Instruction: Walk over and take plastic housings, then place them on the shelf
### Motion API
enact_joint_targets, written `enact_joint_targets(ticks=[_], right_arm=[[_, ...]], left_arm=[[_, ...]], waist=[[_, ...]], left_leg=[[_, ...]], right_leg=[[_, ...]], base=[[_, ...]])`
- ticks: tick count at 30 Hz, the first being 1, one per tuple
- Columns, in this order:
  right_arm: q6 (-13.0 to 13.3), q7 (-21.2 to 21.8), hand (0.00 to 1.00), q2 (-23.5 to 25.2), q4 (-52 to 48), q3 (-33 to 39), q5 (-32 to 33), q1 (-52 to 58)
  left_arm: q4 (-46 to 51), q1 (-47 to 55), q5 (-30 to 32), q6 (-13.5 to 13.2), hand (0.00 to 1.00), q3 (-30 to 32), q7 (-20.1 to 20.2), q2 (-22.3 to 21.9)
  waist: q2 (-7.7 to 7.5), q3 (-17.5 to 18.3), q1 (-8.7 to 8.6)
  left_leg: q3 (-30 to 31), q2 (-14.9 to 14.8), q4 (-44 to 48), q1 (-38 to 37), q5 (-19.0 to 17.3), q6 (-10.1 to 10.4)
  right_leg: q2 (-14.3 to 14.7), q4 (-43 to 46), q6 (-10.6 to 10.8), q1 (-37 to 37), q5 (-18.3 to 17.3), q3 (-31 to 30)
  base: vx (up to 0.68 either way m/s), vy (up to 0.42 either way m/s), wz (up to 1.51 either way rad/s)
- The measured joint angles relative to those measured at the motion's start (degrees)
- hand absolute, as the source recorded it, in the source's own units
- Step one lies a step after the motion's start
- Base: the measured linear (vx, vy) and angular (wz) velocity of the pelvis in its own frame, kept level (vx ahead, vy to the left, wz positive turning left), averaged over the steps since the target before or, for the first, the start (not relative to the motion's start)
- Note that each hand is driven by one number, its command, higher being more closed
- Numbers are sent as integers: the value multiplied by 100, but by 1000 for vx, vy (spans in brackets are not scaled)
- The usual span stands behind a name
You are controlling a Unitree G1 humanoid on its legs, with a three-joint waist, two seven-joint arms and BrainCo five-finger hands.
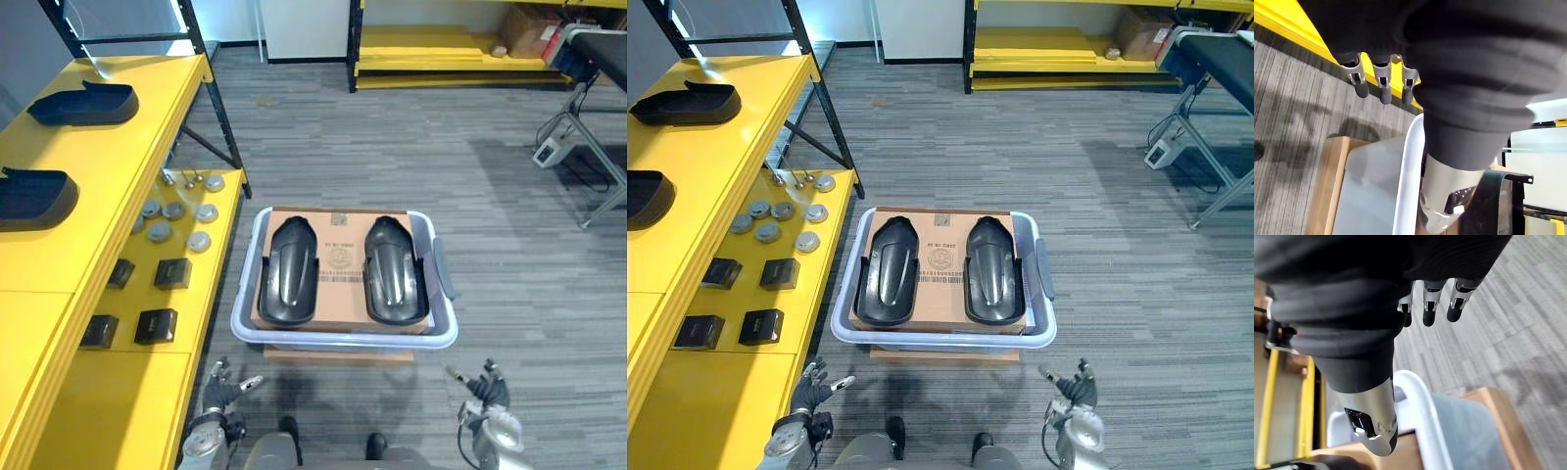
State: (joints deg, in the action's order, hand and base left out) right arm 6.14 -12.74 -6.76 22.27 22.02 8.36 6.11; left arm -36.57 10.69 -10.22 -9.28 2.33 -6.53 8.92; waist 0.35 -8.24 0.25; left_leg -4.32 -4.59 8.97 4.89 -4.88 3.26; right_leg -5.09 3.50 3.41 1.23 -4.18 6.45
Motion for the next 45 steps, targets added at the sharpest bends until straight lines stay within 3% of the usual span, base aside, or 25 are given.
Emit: enact_joint_targets(ticks=[4,14,17,19,31,32,38,45], right_arm=[[23,-172,0,-58,-639,4,-184,-48],[-140,-506,0,-268,-730,-421,-1140,-802],[-261,-615,0,-514,-103,-500,-1205,-1475],[-312,-635,0,-605,448,-506,-1197,-2036],[-531,-862,0,-1216,2969,-520,-812,-4301],[-535,-867,100,-1312,3215,-506,-781,-4475],[-624,-1021,100,-1696,3956,-474,-623,-5000],[-617,-1079,100,-1874,3996,-470,-437,-5127]], left_arm=[[6,175,139,-5,0,-81,13,-29],[8,177,191,-16,0,-510,34,-47],[3,175,188,-21,0,-583,31,-81],[4,161,179,-58,0,-635,15,-76],[1,-71,-62,-131,0,-889,-137,-96],[14,-107,-70,-148,0,-915,-140,-108],[10,-323,-157,-240,0,-978,-257,-157],[3,-350,-265,-249,0,-1187,-360,-155]], waist=[[-47,91,-123],[-15,84,-99],[23,22,-60],[61,-177,67],[277,-1058,310],[278,-1132,353],[272,-1358,363],[243,-1433,337]], left_leg=[[-38,57,-146,-43,21,-31],[105,190,-541,9,290,-118],[285,263,-669,195,493,-167],[342,291,-677,298,581,-184],[894,459,-1118,926,1277,-258],[886,469,-1127,965,1306,-277],[969,507,-1309,1060,1504,-327],[913,523,-1429,1041,1540,-308]], right_leg=[[11,-114,25,-15,17,-32],[-69,-167,93,-115,65,109],[-119,-165,123,-260,130,288],[-135,-165,124,-345,212,326],[-265,-174,176,-899,512,806],[-274,-175,179,-956,544,785],[-281,-264,179,-1057,632,874],[-269,-287,174,-1118,634,806]], base=[[47,-4,-7],[0,2,8],[-75,17,32],[-145,39,21],[-122,34,22],[-73,42,-2],[-12,10,5],[22,-12,-4]])
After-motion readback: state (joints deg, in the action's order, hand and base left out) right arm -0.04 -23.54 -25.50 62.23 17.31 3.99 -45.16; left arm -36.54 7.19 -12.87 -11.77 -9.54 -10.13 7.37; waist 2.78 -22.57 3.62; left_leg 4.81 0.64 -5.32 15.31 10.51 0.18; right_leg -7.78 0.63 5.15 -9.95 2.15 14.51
